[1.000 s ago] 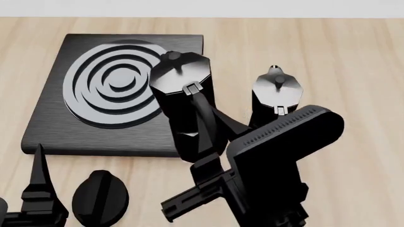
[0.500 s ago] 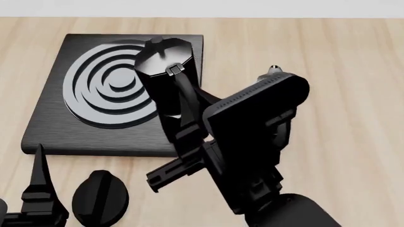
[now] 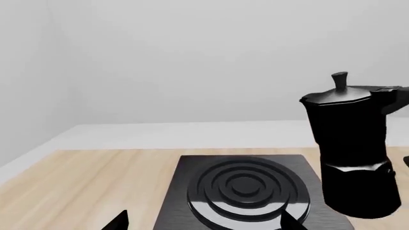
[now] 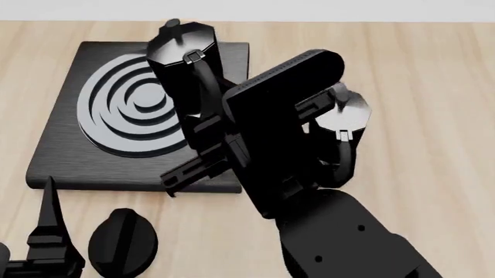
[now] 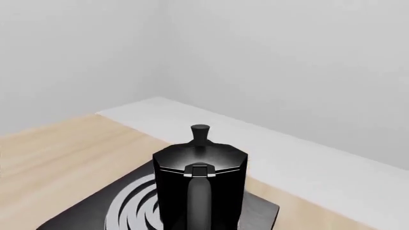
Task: Put the right moka pot on the stove.
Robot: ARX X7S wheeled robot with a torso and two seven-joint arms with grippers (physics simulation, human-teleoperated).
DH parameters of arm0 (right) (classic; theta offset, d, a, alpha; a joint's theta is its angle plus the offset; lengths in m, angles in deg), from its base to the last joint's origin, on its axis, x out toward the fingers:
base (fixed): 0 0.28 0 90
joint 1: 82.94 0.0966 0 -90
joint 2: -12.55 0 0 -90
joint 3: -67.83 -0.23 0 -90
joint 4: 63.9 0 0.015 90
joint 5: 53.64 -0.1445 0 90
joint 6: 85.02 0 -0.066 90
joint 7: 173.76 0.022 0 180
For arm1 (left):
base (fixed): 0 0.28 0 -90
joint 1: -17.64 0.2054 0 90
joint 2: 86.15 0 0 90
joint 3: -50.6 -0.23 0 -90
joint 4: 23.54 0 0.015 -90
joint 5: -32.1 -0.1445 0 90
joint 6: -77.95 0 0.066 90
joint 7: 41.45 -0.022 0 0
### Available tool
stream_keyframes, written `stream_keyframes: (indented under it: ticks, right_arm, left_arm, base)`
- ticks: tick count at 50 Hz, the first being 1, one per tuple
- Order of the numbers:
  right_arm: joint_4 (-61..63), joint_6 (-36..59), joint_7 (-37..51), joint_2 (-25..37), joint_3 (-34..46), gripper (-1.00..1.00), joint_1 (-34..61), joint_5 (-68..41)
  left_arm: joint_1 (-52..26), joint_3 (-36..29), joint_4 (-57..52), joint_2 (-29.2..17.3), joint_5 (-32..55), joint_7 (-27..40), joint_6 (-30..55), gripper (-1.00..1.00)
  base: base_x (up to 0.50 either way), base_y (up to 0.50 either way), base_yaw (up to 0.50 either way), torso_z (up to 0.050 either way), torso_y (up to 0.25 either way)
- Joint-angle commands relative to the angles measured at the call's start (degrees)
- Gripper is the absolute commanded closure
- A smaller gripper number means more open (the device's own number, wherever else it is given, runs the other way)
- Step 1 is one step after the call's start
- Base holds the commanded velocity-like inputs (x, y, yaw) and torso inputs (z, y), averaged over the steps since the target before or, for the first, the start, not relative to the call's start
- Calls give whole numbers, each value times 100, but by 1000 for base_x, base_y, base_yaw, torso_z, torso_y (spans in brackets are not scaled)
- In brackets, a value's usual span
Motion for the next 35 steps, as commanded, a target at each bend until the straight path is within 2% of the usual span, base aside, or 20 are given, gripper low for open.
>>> stream_keyframes:
  ticks: [1, 35]
  right_arm:
    - [-523, -250, -205, -303, 133, 100, 364, 264]
    - [-2517, -1322, -737, -1127, 489, 100, 1070, 653]
  left_arm:
    - [-19, -10, -6, -12, 21, 11, 11, -100]
    - [-26, -75, 40, -42, 33, 17, -16, -100]
  base:
    - [0, 0, 0, 0, 0]
    - [0, 0, 0, 0, 1]
